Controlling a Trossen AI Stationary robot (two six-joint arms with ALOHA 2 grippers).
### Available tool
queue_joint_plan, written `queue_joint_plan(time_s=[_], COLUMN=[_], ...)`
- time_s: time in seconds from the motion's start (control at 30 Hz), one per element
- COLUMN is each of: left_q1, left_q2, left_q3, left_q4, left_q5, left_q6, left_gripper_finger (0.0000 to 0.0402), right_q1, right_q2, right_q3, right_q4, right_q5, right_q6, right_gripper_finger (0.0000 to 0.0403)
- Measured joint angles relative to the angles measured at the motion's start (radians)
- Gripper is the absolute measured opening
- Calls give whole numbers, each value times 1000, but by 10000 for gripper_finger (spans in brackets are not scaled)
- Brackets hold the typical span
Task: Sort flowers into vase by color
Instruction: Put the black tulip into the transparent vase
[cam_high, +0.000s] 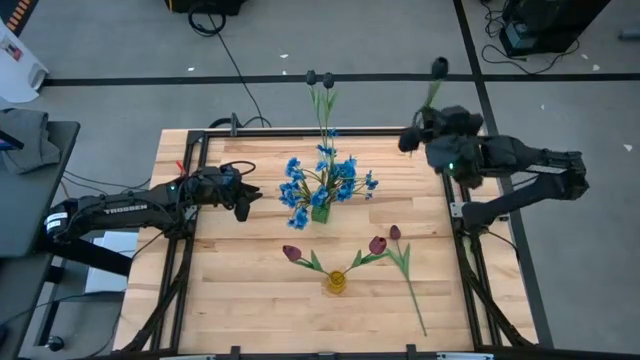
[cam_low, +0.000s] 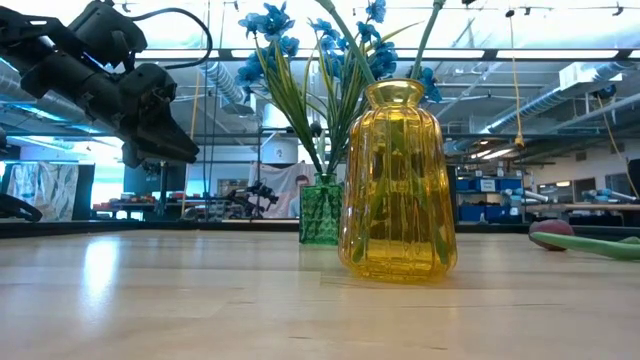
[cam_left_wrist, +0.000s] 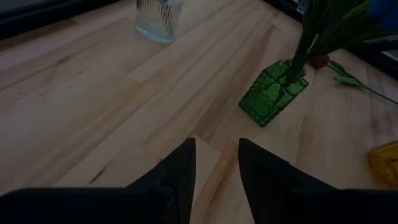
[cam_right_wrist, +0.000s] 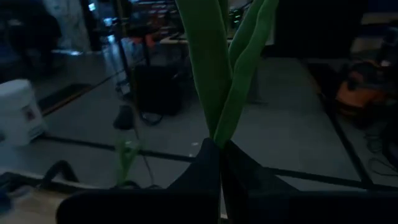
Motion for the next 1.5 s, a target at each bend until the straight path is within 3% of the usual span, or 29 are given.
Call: queue_joint_plan(time_s=[0.1, 0.23, 0.37, 0.77, 0.93, 1.2, 1.5], left_q1=[0, 0, 0, 0, 0, 0, 0], left_q2=[0, 0, 0, 0, 0, 0, 0], left_q3=[0, 0, 0, 0, 0, 0, 0], left_q4=[2, 2, 1, -1, 1, 1, 1], left_q5=[0, 0, -4, -44, -48, -49, -49], left_q6=[0, 0, 0, 0, 0, 0, 0], left_gripper_finger=[127, 127, 127, 127, 127, 127, 127], right_q1=[-63, -160, -262, -582, -685, -769, -830], right_q2=[19, 53, 87, 158, 231, 335, 416], right_q3=[0, 0, 0, -1, -1, -1, -1], right_q4=[202, 496, 663, 805, 880, 935, 986], right_q5=[-118, -379, -586, -1203, -1396, -1614, -1787], right_q6=[-212, -509, -631, -632, -603, -579, -549], right_gripper_finger=[10, 10, 10, 10, 10, 10, 11])
